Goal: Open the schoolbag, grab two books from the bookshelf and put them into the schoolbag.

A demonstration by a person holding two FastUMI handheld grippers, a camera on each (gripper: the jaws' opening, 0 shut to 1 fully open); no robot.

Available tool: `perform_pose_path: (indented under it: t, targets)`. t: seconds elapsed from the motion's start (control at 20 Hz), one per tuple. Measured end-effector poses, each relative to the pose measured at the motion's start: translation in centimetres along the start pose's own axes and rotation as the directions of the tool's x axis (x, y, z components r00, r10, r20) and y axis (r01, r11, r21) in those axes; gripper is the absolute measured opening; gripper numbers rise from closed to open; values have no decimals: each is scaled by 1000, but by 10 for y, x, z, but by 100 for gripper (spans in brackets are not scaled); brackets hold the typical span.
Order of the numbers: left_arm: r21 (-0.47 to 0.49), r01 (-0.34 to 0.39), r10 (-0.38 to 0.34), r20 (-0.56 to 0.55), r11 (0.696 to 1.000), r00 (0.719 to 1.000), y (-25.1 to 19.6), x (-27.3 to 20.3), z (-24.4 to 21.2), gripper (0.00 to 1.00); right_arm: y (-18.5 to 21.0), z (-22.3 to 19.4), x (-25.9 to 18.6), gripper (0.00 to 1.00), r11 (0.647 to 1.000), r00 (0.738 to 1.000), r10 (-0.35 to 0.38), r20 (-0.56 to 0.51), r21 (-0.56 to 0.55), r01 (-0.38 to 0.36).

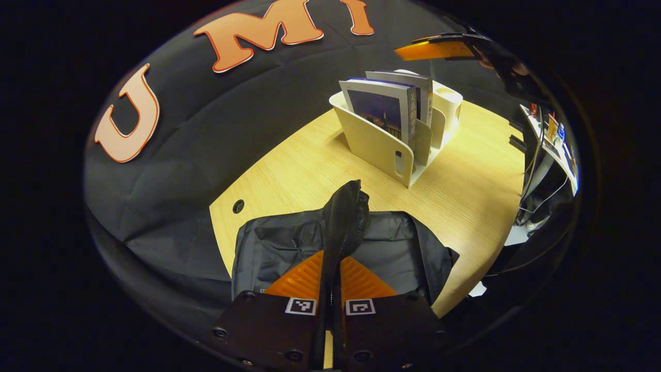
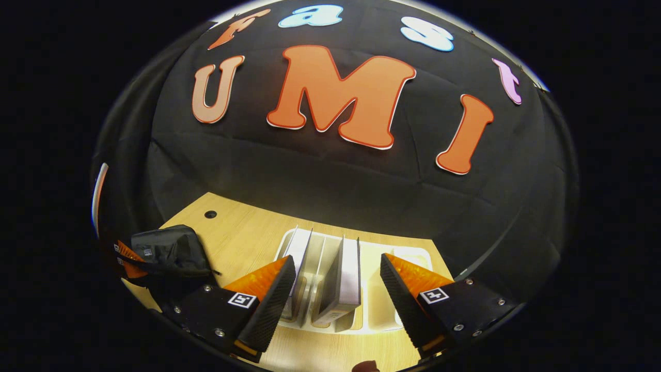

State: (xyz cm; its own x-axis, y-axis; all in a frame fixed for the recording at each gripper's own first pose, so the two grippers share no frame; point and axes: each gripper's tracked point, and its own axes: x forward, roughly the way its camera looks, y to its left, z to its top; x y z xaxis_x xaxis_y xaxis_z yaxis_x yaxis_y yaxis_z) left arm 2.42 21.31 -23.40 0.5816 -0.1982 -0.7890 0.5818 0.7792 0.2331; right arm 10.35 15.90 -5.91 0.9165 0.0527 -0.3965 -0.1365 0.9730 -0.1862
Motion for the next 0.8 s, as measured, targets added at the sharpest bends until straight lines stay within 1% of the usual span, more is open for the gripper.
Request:
perform_pose_path:
  t: [0.2,0.35,0.45,0.5,0.55,0.65,0.75,0.8]
  targets:
    - [6,69,-69,0,998,998,13,-8,5,6,13,7,11,99,999,997,3,-82,-35,-6]
    - [3,111,-111,-13,994,994,24,-14,8,6,28,6,20,99,999,987,37,-157,-31,-42]
    - [5,110,-110,-13,994,994,32,-15,12,6,37,-5,30,99,998,973,59,-221,-10,-63]
    - [8,106,-106,-11,994,994,35,-13,14,7,42,-11,33,99,996,964,85,-251,8,-86]
    - [1,111,-111,-13,994,994,34,-10,13,7,47,-17,37,99,993,952,117,-284,24,-115]
    - [-44,117,-118,-15,992,993,30,-10,10,6,57,-29,48,99,987,925,162,-344,40,-158]
    - [-86,122,-123,-8,989,992,26,-7,5,7,58,-35,64,99,986,913,165,-373,46,-159]
    - [-91,122,-123,-5,988,992,25,-9,5,7,60,-37,67,99,985,903,172,-393,57,-163]
